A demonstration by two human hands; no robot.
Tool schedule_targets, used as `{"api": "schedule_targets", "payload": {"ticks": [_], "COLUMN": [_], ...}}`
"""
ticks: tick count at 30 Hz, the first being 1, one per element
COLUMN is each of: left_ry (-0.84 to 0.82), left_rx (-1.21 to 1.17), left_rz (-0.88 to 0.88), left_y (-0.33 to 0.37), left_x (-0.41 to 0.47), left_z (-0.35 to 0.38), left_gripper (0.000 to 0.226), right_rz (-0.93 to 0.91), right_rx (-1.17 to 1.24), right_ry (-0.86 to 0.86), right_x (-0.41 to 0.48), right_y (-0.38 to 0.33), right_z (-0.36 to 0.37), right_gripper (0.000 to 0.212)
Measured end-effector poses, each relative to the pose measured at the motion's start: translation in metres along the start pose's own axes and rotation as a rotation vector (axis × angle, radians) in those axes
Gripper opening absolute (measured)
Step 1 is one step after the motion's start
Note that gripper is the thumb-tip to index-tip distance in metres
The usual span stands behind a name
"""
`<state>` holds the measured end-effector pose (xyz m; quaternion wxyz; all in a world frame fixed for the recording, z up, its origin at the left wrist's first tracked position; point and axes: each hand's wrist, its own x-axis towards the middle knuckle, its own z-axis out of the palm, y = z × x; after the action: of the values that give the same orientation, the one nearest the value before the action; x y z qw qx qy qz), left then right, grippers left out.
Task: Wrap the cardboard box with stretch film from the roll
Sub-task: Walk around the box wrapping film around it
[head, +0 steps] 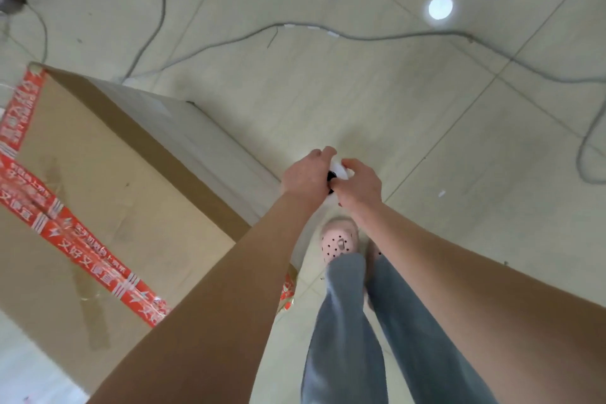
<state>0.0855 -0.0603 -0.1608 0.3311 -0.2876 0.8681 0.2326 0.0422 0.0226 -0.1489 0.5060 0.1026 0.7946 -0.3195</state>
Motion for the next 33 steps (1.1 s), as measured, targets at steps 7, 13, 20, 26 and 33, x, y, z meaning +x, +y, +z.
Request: {"api": "schedule_targets", "payload": {"ticks": [7, 13, 20, 26, 33], "left_ry": [0.016, 0.091, 0.013, 0.001, -0.039], "left_rx": [0.052, -0.247, -0.577, -0.434, -0.148], "left_rz": [-0.041, -0.28, -0.6, -0.373, -0.227], "left_y": [-0.013, -0.042, -0.08, -0.087, -0.073], "left_x": [0.021, 0.03, 0.039, 0.053, 0.073], "left_z": [-0.023, -0.044, -0.054, -0.077, -0.093], "left_gripper": [0.026, 0.018, 0.029, 0.032, 0.021], "right_rz": [0.0, -0.111, -0.101, -0.061, -0.086], "right_rx": [-0.142, -0.232, -0.18, -0.173, -0.294], "right_ry": [-0.012, 0.034, 0.009, -0.001, -0.07], "right_x": [0.017, 0.022, 0.03, 0.034, 0.048], "right_y": [-0.031, -0.064, -0.097, -0.11, -0.12], "right_z": [0.004, 0.021, 0.054, 0.055, 0.047], "right_gripper": [0.04, 0.04, 0.049, 0.046, 0.037]}}
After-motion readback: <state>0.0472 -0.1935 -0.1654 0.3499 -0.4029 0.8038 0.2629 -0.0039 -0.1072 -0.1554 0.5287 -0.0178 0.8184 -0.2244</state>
